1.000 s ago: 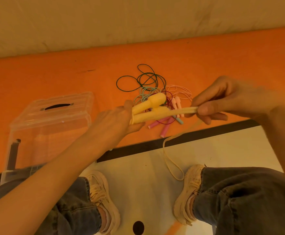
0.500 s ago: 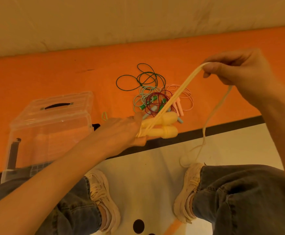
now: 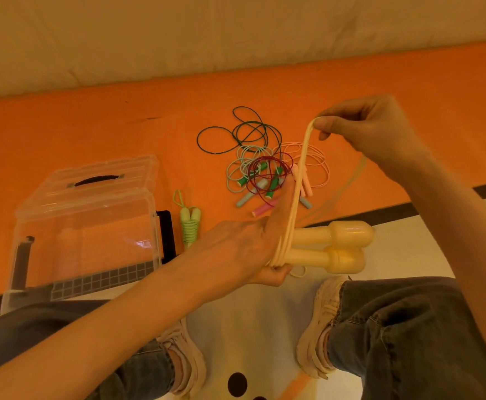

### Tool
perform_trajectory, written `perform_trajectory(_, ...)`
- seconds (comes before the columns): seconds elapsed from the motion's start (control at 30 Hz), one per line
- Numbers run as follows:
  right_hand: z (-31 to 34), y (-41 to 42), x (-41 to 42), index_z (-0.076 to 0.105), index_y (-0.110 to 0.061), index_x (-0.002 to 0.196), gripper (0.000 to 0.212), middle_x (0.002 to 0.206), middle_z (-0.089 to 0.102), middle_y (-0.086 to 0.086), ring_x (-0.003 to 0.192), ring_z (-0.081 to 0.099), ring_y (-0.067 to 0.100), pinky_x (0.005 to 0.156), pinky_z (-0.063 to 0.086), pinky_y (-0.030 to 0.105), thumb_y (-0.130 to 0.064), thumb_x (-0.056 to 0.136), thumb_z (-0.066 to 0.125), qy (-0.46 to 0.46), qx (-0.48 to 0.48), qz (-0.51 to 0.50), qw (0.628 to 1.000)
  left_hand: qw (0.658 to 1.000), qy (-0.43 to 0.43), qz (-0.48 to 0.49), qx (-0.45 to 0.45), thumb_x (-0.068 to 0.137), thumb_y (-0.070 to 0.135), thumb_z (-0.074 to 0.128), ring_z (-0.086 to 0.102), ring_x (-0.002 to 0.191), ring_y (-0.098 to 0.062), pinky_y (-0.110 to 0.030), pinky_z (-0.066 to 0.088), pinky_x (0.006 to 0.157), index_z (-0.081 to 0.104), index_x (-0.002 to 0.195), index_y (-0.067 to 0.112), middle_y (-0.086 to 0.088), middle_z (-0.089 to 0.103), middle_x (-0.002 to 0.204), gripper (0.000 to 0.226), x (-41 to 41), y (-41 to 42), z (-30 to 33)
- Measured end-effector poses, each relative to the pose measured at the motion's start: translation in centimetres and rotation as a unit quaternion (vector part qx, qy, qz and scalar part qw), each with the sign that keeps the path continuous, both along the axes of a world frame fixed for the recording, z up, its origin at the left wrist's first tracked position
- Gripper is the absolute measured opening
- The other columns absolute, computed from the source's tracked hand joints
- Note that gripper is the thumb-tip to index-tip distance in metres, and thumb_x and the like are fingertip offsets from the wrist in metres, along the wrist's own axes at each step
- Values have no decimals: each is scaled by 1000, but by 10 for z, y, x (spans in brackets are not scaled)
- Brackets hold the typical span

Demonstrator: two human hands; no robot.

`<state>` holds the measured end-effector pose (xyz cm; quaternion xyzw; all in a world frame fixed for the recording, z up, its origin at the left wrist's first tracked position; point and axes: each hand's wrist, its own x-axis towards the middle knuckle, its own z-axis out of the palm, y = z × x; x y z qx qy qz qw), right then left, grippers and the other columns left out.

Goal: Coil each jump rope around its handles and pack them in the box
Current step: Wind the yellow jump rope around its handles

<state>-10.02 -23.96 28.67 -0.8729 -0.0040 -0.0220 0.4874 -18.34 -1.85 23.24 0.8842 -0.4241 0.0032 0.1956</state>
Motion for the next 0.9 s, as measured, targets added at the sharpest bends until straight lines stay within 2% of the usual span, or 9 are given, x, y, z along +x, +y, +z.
perform_trajectory(0.07, -2, 0, 1, 69, -3, 107, 23, 77, 66, 8, 42, 51, -8, 47, 37, 4, -14, 88, 66, 7, -9, -8, 1000, 1000, 2, 9, -18, 82, 54, 44, 34, 54, -2, -18, 30, 44, 1, 152, 6, 15, 39, 74, 95, 0, -2, 3)
perform_trajectory(0.17, -4, 1, 1, 70, -2, 105, 21, 75, 66, 7, 42, 50, -7, 46, 36, 5, -13, 87, 66, 21, -11, 1, 1000, 998, 17, -51, -12, 85, 61, 36, 56, 68, -11, -27, 47, 51, -1, 152, 23, 5, 59, 93, 86, 1, -1, 4)
perform_trajectory(0.3, -9, 4, 1, 73, -7, 99, 16, 62, 65, -5, 43, 48, -7, 44, 33, 4, -16, 87, 68, 48, -26, 11, 998, 997, -15, -60, -45, 82, 55, 38, 67, 81, -16, -35, 55, 50, 33, 130, 24, 0, 65, 104, 57, 2, -3, 9)
perform_trajectory(0.4, -10, -2, 2, 73, -8, 98, 16, 50, 62, -13, 41, 47, -7, 42, 33, 5, -16, 86, 69, 54, -16, -7, 998, 996, -11, -22, -80, 83, 55, 42, 63, 78, -13, -33, 53, 47, 39, 120, 26, 4, 63, 104, 47, 6, 0, 14)
perform_trajectory(0.57, -6, -4, 0, 67, -7, 108, 22, 78, 66, 8, 45, 52, -7, 46, 38, 6, -8, 86, 66, 69, 11, 4, 998, 975, 116, 43, -183, 83, 55, 57, 54, 80, -3, -20, 42, 56, 38, 115, 35, 18, 57, 97, 42, 8, 6, 21)
perform_trajectory(0.63, -6, -9, 1, 71, -8, 96, 12, 78, 68, 3, 56, 56, -4, 57, 46, 17, -4, 88, 63, 82, -3, 5, 997, 938, 203, 71, -273, 84, 43, 68, 55, 77, 0, -15, 39, 60, 40, 108, 38, 21, 56, 91, 37, 10, 9, 24)
perform_trajectory(0.7, -6, -11, 1, 70, -25, 69, 32, 56, 62, -15, 51, 51, -4, 59, 43, 22, -3, 89, 58, 92, -12, -1, 996, 910, 215, 93, -341, 85, 33, 69, 53, 77, 5, -7, 36, 62, 40, 105, 35, 26, 55, 90, 36, 13, 9, 27)
perform_trajectory(0.77, -6, -10, 0, 67, -28, 49, 47, 41, 55, -17, 42, 40, 2, 51, 33, 20, -4, 89, 60, 93, -7, -11, 996, 894, 210, 113, -380, 86, 30, 69, 51, 79, 9, -5, 36, 64, 41, 105, 31, 28, 53, 89, 34, 14, 7, 29)
perform_trajectory(0.9, -3, -6, -4, 74, -21, 79, 5, 54, 65, -9, 47, 33, 9, 46, 27, 23, -23, 82, 71, 108, 16, 11, 994, 877, 190, 171, -408, 87, 24, 65, 45, 77, 7, -6, 35, 67, 45, 105, 19, 9, 43, 90, 28, 19, 8, 25)
